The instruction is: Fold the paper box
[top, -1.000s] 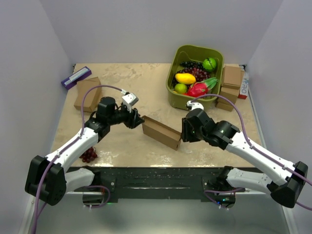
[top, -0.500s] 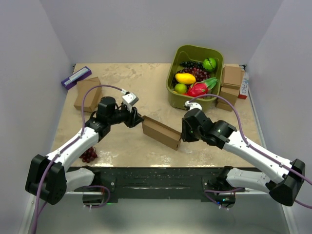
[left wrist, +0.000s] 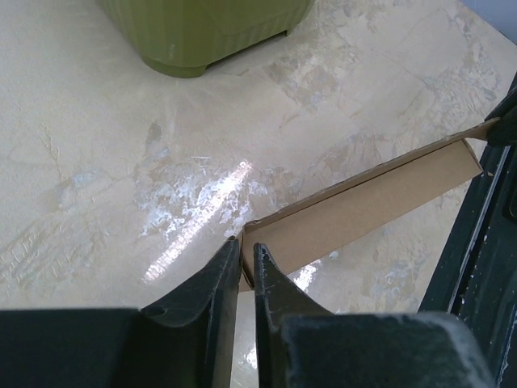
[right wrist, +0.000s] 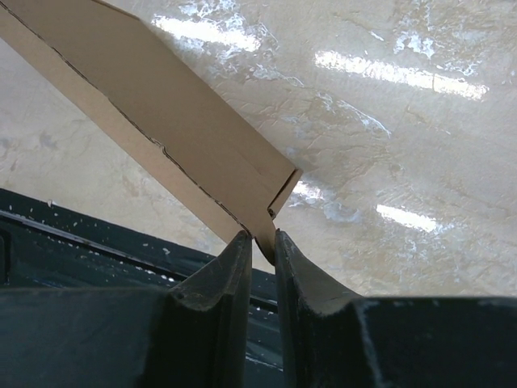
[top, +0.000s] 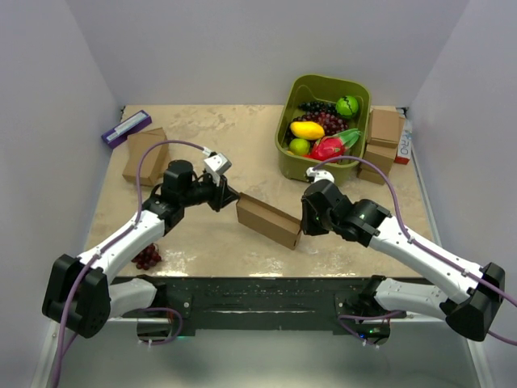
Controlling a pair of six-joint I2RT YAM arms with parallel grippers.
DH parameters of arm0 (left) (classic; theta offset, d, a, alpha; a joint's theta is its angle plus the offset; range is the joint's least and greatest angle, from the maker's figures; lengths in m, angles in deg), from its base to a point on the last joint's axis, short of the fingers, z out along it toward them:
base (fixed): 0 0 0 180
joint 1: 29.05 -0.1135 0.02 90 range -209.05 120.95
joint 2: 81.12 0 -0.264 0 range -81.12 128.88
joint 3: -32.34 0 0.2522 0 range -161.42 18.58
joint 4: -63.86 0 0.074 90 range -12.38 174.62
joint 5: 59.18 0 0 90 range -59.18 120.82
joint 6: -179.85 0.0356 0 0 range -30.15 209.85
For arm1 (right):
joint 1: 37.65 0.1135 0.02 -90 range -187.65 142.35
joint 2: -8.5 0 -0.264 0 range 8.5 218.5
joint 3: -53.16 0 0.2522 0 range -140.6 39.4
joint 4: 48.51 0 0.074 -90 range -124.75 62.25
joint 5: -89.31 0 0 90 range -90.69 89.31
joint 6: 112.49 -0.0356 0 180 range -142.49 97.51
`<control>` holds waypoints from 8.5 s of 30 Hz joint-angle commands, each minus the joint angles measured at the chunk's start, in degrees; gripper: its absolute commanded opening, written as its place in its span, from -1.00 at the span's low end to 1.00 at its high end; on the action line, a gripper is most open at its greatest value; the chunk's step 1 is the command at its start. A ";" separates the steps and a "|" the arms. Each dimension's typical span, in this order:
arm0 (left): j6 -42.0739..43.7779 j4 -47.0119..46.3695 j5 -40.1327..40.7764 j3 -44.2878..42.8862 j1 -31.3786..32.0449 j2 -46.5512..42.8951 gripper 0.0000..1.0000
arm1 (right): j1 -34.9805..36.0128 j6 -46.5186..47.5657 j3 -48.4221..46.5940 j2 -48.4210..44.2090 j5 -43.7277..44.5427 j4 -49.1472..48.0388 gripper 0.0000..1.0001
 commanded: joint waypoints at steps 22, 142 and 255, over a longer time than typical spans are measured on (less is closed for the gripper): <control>-2.51 0.37 5.79 -2.42 8.20 3.60 -1.00 | 0.27 -2.16 0.75 -1.00 2.14 -1.35 -0.69; -16.13 -5.17 20.91 13.75 20.15 -7.65 -1.00 | 13.80 3.36 11.21 -6.63 14.89 -18.30 0.60; -27.29 -17.65 18.36 8.47 20.15 16.60 -0.06 | 44.56 -18.32 10.15 17.19 -0.42 -25.35 -0.13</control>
